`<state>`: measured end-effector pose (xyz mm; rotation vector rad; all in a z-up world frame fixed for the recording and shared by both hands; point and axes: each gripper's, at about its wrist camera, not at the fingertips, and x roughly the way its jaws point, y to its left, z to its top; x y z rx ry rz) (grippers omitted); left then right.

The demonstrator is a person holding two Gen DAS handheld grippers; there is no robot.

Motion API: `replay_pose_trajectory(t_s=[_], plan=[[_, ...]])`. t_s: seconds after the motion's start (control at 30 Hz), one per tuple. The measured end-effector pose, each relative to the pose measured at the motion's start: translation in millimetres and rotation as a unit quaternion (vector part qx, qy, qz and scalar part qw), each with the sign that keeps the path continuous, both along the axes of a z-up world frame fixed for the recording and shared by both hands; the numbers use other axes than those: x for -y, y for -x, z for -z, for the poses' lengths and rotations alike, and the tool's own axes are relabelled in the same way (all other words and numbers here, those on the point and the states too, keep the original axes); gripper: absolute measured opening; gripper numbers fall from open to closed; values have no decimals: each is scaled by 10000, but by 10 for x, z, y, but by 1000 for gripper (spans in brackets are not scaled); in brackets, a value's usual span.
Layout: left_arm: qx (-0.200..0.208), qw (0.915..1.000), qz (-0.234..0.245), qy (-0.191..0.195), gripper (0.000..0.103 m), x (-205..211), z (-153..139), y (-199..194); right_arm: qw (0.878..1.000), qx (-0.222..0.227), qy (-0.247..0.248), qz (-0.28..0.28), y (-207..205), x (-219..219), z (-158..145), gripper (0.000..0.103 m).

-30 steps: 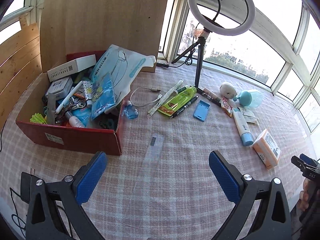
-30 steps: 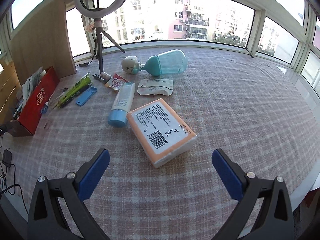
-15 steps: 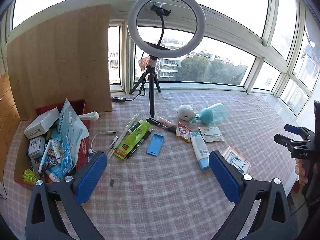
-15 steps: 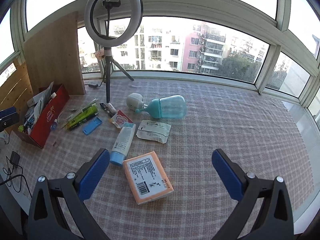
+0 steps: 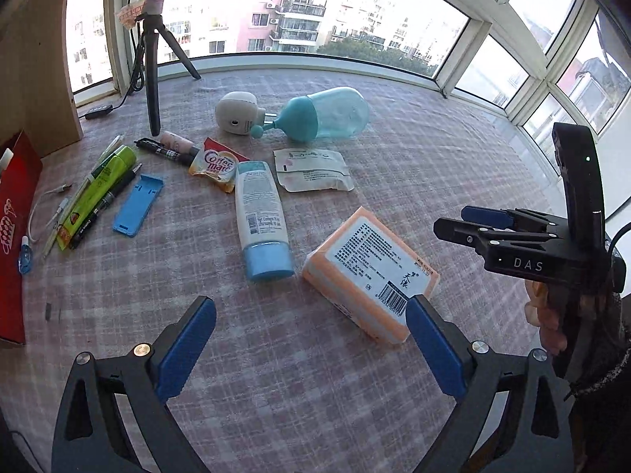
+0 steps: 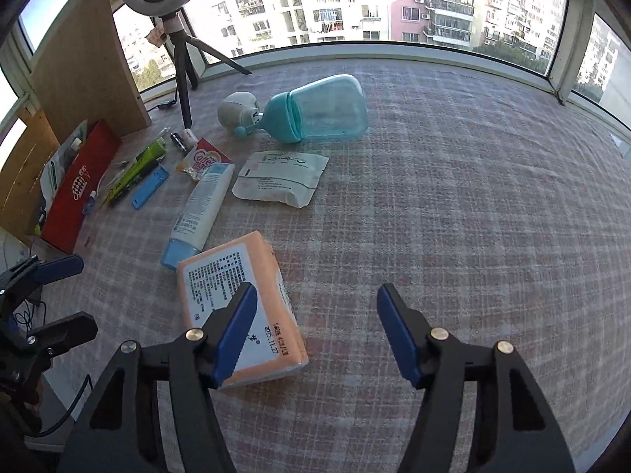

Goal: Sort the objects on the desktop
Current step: 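Close the right gripper on the orange-and-white package and lift it, then carry the package to the red box and open the right gripper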

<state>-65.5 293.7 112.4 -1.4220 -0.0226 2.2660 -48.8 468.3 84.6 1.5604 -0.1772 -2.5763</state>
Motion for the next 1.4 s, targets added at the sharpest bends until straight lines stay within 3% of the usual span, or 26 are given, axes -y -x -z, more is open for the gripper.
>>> replay_pose_trajectory(t_s=[0.33,0.53,0.77,1.07,1.23,1.4], plan=[[470,9988,136,84,87,-391,353,63,9982,347,193,-459,149,45,326,63],[637,9978,168,102,69,-439,510,109,9967,460,423,-518,196,65,428,53],[920,9949,309,-274,55,-475,639,161,9896,739,1103,-562,180,116,480,30],[674,9963,502,-195,52,-416,467,69,9914,697,1044,-360,-48,318,309,28],[315,9971,643,-243,52,-200,148,-39,9941,378,989,-232,-216,499,-8,28],[-221,9977,618,-159,52,257,-248,-129,9945,-10,967,-398,-292,962,-394,28]])
